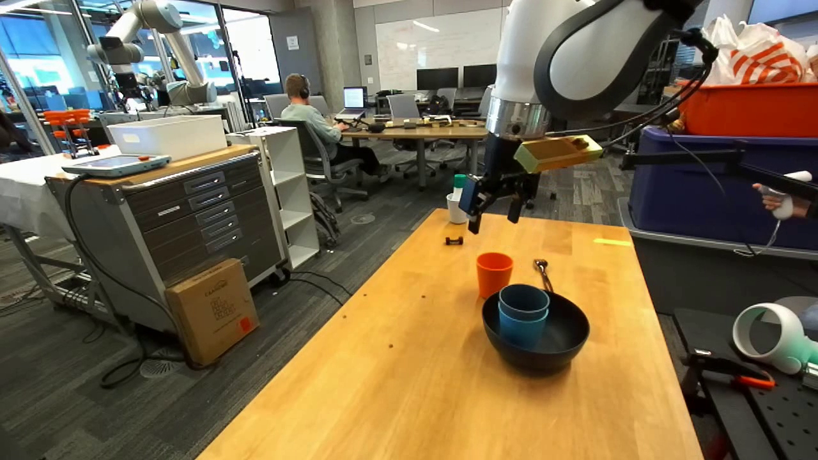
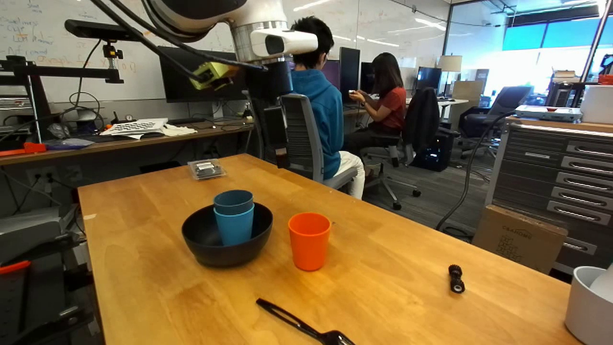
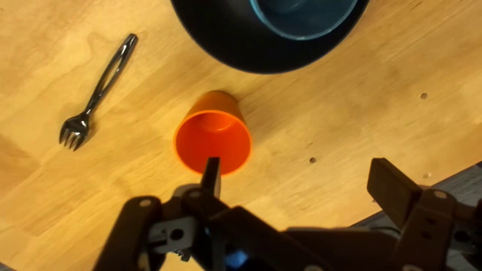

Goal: Put the blue cup in the black bowl, then put the green and orange cups on top of the blue cup then put the black object in the orange cup

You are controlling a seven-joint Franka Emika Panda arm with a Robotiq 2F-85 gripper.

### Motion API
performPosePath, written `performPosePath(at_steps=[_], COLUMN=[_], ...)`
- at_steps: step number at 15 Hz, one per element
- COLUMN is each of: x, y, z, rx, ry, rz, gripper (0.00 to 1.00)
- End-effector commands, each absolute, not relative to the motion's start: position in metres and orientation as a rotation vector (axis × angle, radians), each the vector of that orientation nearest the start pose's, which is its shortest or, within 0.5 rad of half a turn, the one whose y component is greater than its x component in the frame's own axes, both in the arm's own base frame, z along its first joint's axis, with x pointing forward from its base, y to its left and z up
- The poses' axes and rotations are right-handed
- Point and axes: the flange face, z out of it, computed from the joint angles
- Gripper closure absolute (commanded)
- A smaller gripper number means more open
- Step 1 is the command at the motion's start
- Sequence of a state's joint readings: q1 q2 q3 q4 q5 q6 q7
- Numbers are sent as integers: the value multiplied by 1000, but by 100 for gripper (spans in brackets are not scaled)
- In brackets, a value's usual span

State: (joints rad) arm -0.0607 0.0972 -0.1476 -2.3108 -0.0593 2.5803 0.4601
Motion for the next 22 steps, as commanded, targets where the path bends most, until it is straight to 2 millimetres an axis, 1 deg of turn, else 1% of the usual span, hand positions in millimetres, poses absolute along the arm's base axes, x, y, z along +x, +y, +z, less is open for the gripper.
performPosePath(at_steps=[1, 4, 7, 9, 13, 19, 20, 21, 22], x=[527, 519, 513, 513, 511, 507, 507, 507, 507], y=[-144, -166, -180, -185, -193, -205, -207, -207, -207], z=[319, 306, 289, 277, 256, 236, 234, 231, 229], rx=[-2954, -2912, -2858, -2821, -2799, -2799, -2801, -2805, -2807], ry=[1114, 1206, 1277, 1330, 1394, 1459, 1463, 1467, 1470], rz=[-301, -262, -241, -234, -216, -191, -186, -181, -176], gripper=[0, 0, 0, 0, 0, 0, 1, 18, 26])
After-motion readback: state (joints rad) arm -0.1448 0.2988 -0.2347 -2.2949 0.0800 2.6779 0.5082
